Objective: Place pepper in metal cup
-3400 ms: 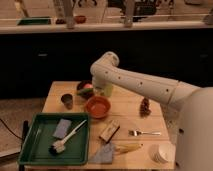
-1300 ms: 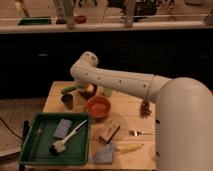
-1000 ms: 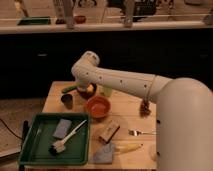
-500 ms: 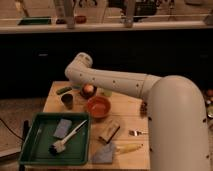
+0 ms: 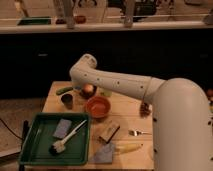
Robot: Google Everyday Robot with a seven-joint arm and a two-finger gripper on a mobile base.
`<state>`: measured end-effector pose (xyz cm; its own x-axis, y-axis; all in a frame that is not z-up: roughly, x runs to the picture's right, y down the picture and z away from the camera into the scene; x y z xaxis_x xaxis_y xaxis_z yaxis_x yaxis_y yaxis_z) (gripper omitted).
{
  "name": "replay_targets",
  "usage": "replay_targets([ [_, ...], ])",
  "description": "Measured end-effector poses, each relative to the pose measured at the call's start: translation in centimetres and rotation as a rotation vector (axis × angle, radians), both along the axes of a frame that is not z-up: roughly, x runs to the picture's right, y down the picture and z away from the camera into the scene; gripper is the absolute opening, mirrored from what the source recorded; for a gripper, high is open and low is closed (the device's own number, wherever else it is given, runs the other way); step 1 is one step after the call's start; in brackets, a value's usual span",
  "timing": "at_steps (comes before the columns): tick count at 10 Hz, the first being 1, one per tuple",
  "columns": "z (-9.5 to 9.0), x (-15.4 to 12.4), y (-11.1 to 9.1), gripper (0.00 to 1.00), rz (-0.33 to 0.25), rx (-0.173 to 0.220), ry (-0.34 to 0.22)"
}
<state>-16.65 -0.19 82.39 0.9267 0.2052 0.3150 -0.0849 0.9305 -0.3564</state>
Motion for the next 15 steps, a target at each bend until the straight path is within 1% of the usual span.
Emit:
replay_targets([
  [1, 0.0, -0.9, 0.0, 0.00, 0.024, 0.001, -0.080],
  [2, -0.1, -1.2, 0.0, 0.00, 0.053, 0.001, -0.152],
  [3, -0.2, -1.2, -0.1, 0.00, 0.076, 0.000, -0.199],
  [5, -0.5, -2.1, -0.2, 0.00, 0.106, -0.010, -0.284],
  [6, -0.6, -2.3, -0.3, 0.00, 0.129, -0.015, -0.327],
  [7, -0.6, -2.5, -0.3, 0.00, 0.146, -0.019, -0.359],
  [9, -0.8, -3.7, -0.3, 0.00, 0.193, -0.030, -0.449],
  [11, -0.9, -4.6, -0.2, 0.00, 0.230, -0.047, -0.515],
  [14, -1.2, -5.9, 0.4, 0.00, 0.261, -0.071, -0.609],
  [15, -1.3, -6.2, 0.7, 0.00, 0.274, -0.081, -0.655],
])
